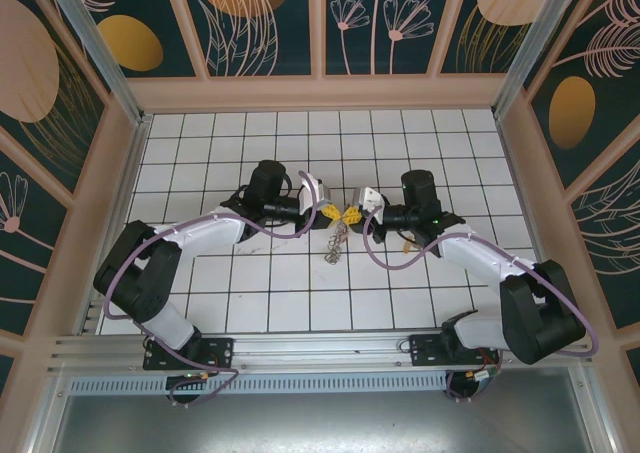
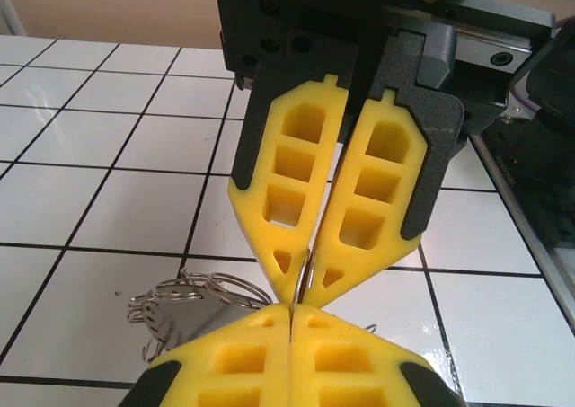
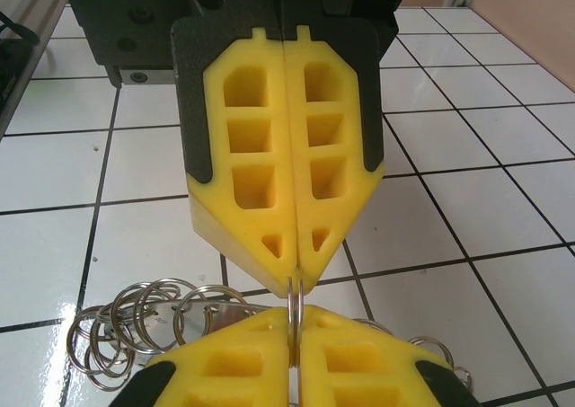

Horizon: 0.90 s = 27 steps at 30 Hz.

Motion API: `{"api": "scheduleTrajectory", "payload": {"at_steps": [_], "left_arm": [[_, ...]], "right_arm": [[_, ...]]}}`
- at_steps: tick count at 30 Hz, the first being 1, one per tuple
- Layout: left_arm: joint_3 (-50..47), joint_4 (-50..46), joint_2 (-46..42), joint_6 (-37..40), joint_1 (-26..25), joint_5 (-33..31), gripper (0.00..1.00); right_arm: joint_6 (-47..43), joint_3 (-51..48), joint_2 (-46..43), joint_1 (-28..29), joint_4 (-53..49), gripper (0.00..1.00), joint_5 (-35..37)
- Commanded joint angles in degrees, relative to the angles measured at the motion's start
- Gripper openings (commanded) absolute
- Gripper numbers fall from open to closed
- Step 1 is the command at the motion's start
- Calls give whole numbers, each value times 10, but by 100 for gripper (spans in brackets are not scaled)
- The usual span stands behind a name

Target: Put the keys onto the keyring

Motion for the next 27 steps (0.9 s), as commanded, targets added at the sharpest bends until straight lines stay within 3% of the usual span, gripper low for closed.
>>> {"api": "scheduleTrajectory", "payload": {"at_steps": [1,5,10,19,27], "left_arm": [[-6,5,-16,-1,-4,-2,0],[-2,-18,-20,9,-5,-8,0],[-7,-30,-26,13,-8,-12,0],[-18,-34,-25,23,-8,-8,17],[5,-58,-7,38,-8,11,20]], "right_arm": [[-19,-10,-15,-1,18,8,16],[-26,-10,-12,0,19,0,16],[-36,-9,2,4,38,0,1],[-29,3,29,3,77,0,-67],[-22,16,41,2,73,0,-87]]}}
